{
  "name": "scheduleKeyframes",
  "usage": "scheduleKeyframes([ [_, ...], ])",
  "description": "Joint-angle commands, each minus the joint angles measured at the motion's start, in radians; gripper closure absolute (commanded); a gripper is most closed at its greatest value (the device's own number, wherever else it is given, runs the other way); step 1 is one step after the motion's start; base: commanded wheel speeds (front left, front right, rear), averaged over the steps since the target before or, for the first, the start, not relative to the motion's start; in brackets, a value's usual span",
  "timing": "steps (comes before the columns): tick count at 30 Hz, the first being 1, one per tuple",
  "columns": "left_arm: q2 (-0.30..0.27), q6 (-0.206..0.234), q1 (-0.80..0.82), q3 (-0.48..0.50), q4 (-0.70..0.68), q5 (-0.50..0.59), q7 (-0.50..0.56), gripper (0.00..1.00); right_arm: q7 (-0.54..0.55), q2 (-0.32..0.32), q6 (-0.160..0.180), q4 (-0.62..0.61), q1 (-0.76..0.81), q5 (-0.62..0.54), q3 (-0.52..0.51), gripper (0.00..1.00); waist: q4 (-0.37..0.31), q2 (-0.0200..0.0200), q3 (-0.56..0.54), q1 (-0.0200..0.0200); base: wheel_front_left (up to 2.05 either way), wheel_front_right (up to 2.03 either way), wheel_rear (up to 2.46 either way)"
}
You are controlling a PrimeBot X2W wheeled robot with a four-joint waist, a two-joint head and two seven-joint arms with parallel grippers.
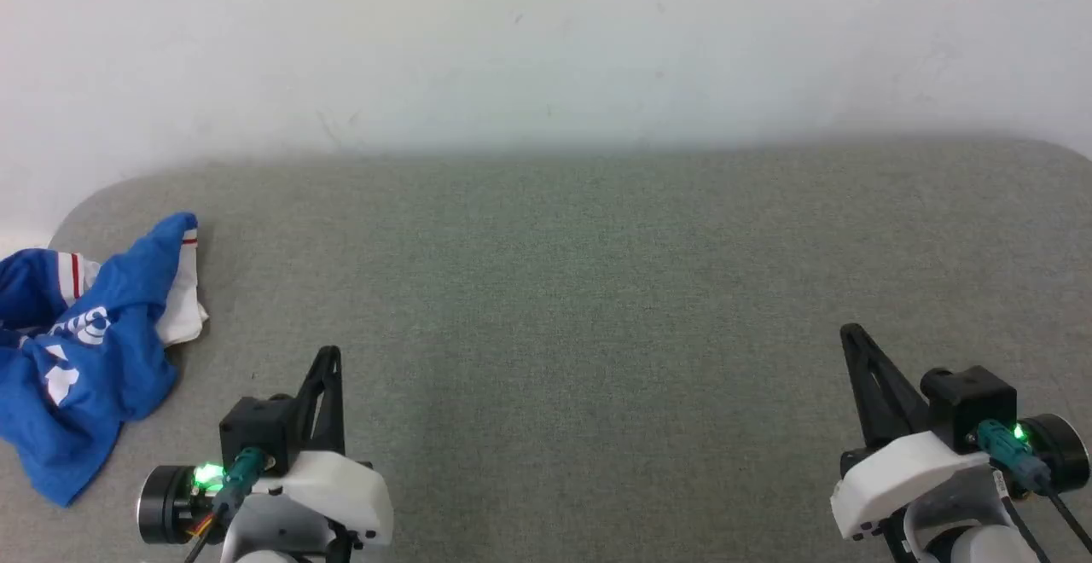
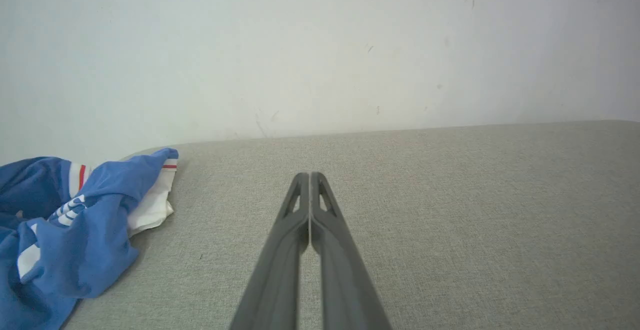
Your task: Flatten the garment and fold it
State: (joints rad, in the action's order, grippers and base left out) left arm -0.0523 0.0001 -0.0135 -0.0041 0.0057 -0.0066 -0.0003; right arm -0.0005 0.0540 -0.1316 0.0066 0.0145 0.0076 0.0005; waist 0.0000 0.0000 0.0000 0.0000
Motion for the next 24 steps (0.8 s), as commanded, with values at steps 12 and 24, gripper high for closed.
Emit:
scheduleKeyframes([
  [12,0.002,0.0,0.013,0.004,-0.006,0.007,0.0,1.0,0.0,-0.004,0.001,-0.007,-0.015,-0.008,0.0,1.0,0.0,0.0,0.0,0.0,0.0,0.0,0.0],
  [24,0.002,0.0,0.013,0.004,-0.006,0.007,0.0,1.0,0.0,-0.004,0.001,-0.007,-0.015,-0.008,0.0,1.0,0.0,0.0,0.0,0.0,0.0,0.0,0.0],
])
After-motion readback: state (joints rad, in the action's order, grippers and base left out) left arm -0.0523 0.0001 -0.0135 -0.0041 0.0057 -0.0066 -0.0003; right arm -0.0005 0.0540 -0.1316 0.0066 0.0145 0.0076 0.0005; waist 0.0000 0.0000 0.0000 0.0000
